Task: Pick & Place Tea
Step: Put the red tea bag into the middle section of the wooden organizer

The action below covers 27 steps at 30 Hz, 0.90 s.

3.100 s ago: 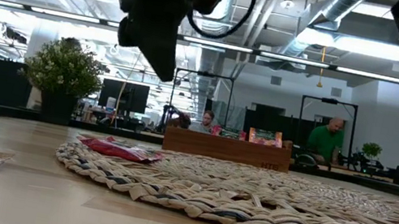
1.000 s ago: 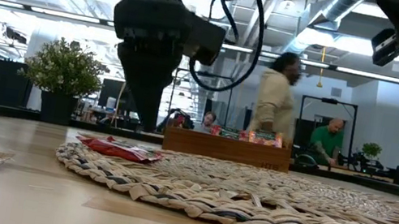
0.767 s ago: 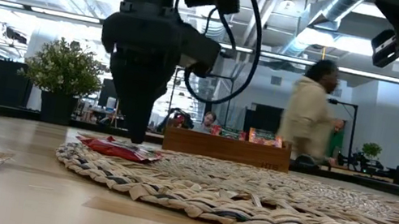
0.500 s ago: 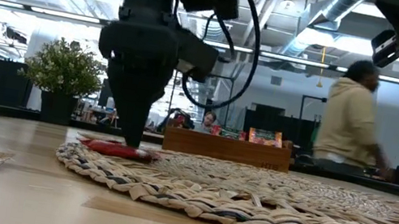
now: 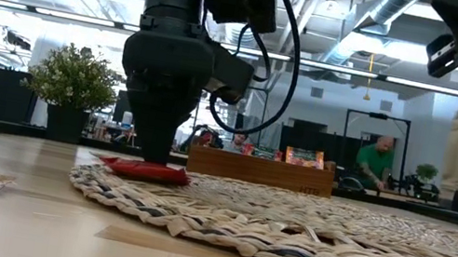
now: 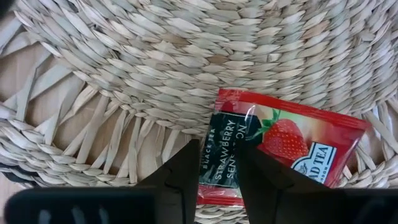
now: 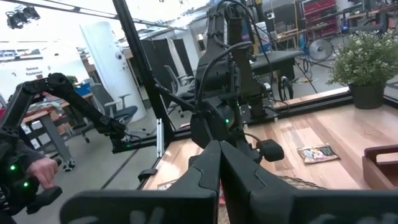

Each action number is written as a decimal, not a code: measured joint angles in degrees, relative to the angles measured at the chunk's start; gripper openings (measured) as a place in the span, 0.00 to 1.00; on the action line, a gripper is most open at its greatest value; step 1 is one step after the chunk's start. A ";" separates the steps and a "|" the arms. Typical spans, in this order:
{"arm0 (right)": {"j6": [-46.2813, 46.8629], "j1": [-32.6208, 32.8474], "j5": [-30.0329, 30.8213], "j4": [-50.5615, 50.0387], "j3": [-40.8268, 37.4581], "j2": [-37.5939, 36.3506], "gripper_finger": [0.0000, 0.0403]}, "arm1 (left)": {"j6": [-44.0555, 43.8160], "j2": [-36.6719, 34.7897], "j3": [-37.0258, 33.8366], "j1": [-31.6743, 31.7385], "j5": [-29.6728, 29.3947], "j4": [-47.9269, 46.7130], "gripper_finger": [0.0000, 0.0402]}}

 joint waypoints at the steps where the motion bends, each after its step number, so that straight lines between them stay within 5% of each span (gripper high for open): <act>1: 0.00 -0.01 0.00 -0.11 0.00 0.02 0.00 | -0.24 0.01 -0.02 0.00 0.00 0.03 0.21; 12: 0.00 -0.01 0.00 -0.44 0.00 0.02 0.00 | -0.47 -0.72 -0.22 -0.02 -0.77 -0.09 0.01; 19: 0.00 0.00 0.02 -0.44 0.02 0.02 0.00 | -0.42 -0.80 3.72 -0.07 -1.28 -5.18 0.00; 27: 0.02 0.00 0.02 -0.44 0.02 0.00 0.00 | 5.49 -0.84 18.41 -0.07 -14.42 -15.80 0.00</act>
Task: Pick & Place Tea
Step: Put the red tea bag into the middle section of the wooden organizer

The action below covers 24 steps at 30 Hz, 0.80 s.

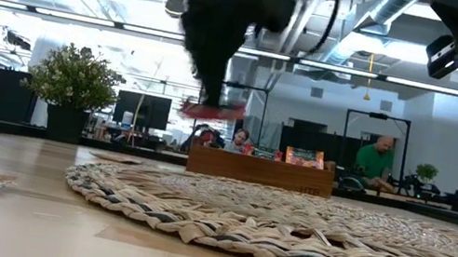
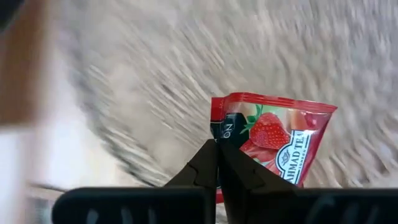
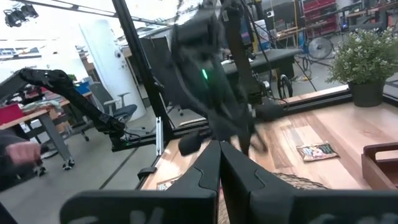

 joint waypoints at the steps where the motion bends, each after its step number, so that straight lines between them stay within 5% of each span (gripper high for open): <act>1: 0.04 0.00 0.01 0.00 0.00 0.00 0.00 | 1.01 0.00 2.13 0.05 -2.97 -0.96 0.00; 10: 2.10 -0.19 0.95 0.00 0.00 0.01 0.00 | 12.31 -0.23 14.89 0.86 -21.72 -2.06 0.00; 16: 3.69 -1.39 4.14 0.34 0.11 3.64 0.03 | 15.51 -0.24 16.45 0.85 -25.21 -0.92 0.00; 24: 5.50 -5.09 4.92 6.99 1.60 15.31 0.29 | 15.82 -0.24 16.45 1.18 -25.40 -0.96 0.00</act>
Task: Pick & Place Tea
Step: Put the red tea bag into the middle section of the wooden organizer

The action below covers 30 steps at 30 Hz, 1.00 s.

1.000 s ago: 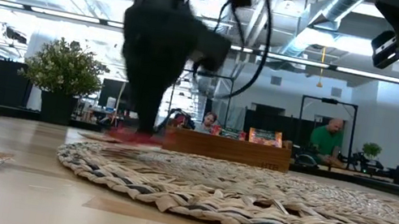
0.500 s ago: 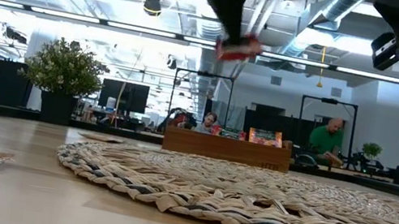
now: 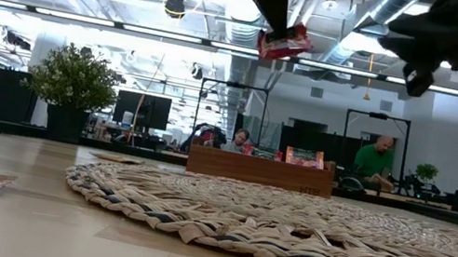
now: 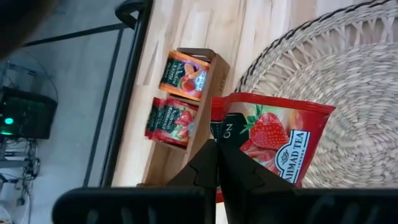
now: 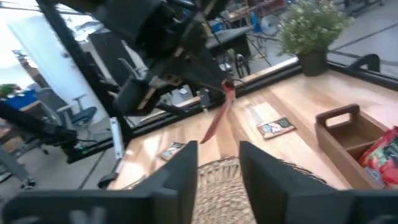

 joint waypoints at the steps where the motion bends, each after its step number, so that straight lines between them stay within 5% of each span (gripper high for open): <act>1: -0.01 -0.49 0.00 0.25 0.85 1.64 0.32 | 0.42 0.00 0.00 0.13 -0.13 0.04 0.00; 10: -2.49 -4.48 -1.90 0.40 10.37 17.22 0.49 | 2.95 0.00 0.00 1.12 -0.42 1.73 0.00; 30: -4.08 -9.45 -12.15 0.14 23.54 35.90 0.49 | 2.91 0.00 0.00 1.25 -0.33 1.73 0.00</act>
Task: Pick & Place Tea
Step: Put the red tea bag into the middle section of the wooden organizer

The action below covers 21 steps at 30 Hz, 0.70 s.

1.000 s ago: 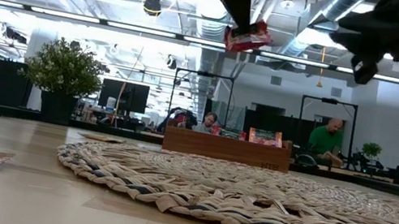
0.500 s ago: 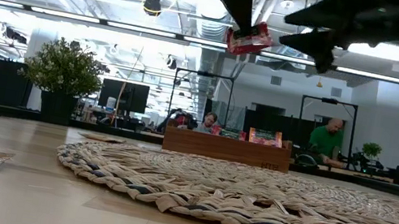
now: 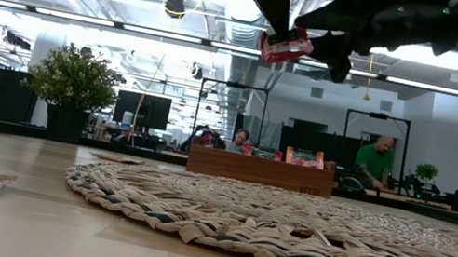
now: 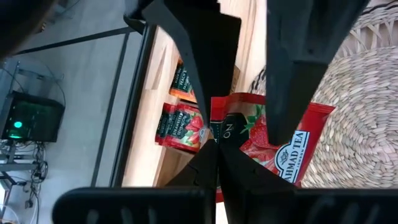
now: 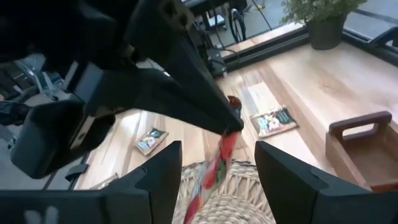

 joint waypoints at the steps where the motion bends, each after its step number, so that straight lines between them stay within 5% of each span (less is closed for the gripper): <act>1: 0.00 0.00 -0.02 0.04 0.29 0.31 0.48 | -0.02 0.00 0.00 0.00 0.26 -0.02 0.00; 21: 0.02 -0.20 0.00 -1.54 1.50 0.60 0.12 | -0.02 0.00 0.00 0.00 0.52 -0.39 0.00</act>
